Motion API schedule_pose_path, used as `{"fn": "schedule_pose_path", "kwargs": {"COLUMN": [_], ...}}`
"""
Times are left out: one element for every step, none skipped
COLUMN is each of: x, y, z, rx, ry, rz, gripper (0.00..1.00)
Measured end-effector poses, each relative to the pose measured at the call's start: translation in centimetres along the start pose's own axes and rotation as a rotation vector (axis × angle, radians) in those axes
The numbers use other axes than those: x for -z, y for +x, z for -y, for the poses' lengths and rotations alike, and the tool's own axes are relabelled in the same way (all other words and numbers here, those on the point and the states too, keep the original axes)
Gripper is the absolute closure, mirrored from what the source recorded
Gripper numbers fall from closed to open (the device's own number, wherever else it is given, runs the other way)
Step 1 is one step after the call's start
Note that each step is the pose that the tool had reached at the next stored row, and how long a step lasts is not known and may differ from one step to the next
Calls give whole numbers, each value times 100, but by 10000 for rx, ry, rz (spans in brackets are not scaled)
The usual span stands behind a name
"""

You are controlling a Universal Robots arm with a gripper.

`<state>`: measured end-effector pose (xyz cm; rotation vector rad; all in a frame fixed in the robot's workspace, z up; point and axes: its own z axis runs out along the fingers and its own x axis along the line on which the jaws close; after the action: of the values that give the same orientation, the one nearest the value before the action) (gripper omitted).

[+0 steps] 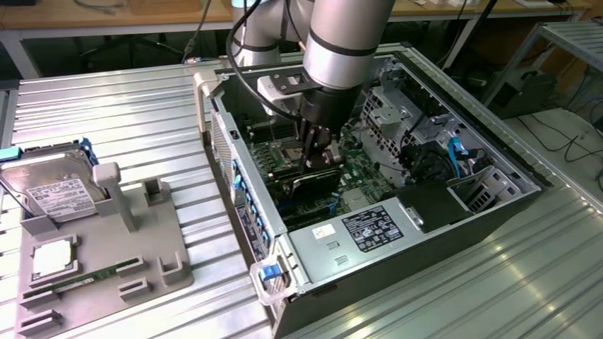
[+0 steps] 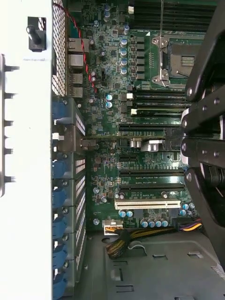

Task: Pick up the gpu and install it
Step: 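Insert the gpu into the slot, then press down on the gpu until it lock into place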

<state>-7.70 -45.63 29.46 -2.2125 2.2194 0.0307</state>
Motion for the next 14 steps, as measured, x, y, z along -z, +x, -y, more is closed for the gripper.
{"fn": "schedule_pose_path", "kwargs": {"x": [0,0,0,0,0,0,0,0,0,0,0,0,0,1], "y": [0,0,0,0,0,0,0,0,0,0,0,0,0,0], "z": [0,0,0,0,0,0,0,0,0,0,0,0,-7,-20], "rx": [0,0,0,0,0,0,0,0,0,0,0,0,-2,-2], "ry": [0,0,0,0,0,0,0,0,0,0,0,0,0,-7], "rz": [-1,0,0,0,0,0,0,0,1,0,0,0,0,-3], "gripper": [89,89,89,89,89,89,89,89,89,89,89,89,89,89]}}
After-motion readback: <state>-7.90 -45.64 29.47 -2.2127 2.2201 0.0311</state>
